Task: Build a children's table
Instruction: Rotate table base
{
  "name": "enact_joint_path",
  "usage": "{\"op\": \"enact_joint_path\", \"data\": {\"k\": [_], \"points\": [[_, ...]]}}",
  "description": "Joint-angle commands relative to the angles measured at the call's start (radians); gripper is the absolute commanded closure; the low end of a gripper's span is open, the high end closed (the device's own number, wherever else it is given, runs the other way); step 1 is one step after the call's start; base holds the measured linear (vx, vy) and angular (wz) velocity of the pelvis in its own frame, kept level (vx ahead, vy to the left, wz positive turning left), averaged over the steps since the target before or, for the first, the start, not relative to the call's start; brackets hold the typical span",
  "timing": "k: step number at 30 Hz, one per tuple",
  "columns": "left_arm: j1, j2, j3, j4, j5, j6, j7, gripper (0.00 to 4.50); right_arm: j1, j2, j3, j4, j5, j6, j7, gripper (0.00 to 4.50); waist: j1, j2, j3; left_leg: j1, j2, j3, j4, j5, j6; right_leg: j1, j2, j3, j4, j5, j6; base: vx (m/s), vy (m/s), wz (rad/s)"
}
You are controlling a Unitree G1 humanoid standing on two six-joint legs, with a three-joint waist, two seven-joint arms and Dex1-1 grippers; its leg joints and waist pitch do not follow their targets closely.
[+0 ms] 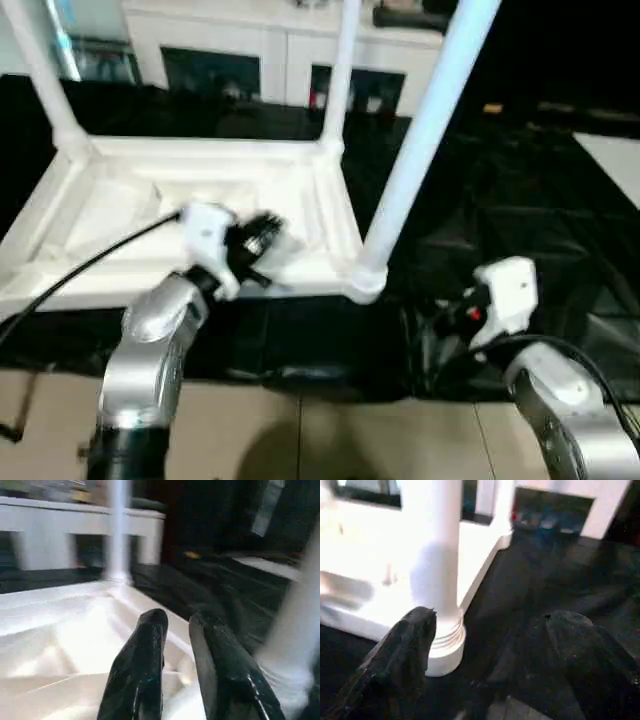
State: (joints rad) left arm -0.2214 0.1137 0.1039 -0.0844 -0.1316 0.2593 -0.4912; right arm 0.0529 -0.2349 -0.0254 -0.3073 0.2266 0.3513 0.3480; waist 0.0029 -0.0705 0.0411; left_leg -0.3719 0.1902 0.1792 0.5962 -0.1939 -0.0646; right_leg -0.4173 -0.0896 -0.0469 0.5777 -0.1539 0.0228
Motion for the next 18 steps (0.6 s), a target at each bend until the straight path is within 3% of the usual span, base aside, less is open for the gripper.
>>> {"op": "enact_joint_path", "data": {"k": [1, 3, 4, 9, 14, 18], "points": [[0.03, -0.038, 0.019, -0.059, 0.073, 0.018, 0.117, 3.4, 0.011, 0.013, -0.033, -0.015, -0.004, 0.026, -0.049, 0.61, -0.004, -0.01, -0.041, 0.005, 0.039, -0.015, -0.089, -0.401, -0.005, 0.029, -0.031, 0.03, -0.085, -0.469, -0.076, 0.0, 0.0, 0.0], [0.062, -0.071, 0.025, -0.116, 0.084, 0.048, 0.198, 3.4, 0.01, 0.035, -0.049, -0.012, -0.018, 0.039, -0.092, 0.61, -0.002, -0.003, -0.039, 0.007, 0.035, -0.018, -0.088, -0.41, -0.011, 0.023, -0.033, 0.029, -0.09, -0.509, -0.051, 0.0, 0.0, 0.0], [0.078, -0.081, 0.018, -0.141, 0.086, 0.063, 0.221, 3.4, 0.004, 0.048, -0.057, -0.007, -0.019, 0.042, -0.112, 0.61, -0.003, -0.009, -0.039, 0.006, 0.034, -0.02, -0.088, -0.413, -0.014, 0.022, -0.032, 0.027, -0.089, -0.519, -0.042, 0.0, 0.0, 0.0], [0.104, -0.098, 0.008, -0.164, 0.088, 0.073, 0.255, 3.4, -0.004, 0.063, -0.049, -0.005, -0.025, 0.042, -0.128, 0.61, -0.004, -0.008, -0.037, 0.006, 0.031, -0.022, -0.088, -0.43, -0.018, 0.017, -0.026, 0.027, -0.093, -0.504, -0.02, 0.0, 0.0, 0.0], [0.107, -0.105, 0.006, -0.174, 0.096, 0.083, 0.277, 3.4, -0.006, 0.066, -0.031, -0.014, -0.024, 0.048, -0.132, 0.61, -0.002, -0.011, -0.039, 0.002, 0.03, -0.021, -0.087, -0.405, -0.014, 0.02, -0.027, 0.03, -0.088, -0.469, -0.02, 0.0, 0.0, 0.0], [0.101, -0.098, -0.004, -0.188, 0.109, 0.096, 0.296, 3.4, -0.009, 0.071, -0.024, -0.016, -0.024, 0.056, -0.141, 0.61, 0.0, -0.009, -0.043, 0.0, 0.032, -0.02, -0.087, -0.372, -0.01, 0.025, -0.027, 0.031, -0.079, -0.396, -0.04, 0.0, 0.0, 0.0]]}}
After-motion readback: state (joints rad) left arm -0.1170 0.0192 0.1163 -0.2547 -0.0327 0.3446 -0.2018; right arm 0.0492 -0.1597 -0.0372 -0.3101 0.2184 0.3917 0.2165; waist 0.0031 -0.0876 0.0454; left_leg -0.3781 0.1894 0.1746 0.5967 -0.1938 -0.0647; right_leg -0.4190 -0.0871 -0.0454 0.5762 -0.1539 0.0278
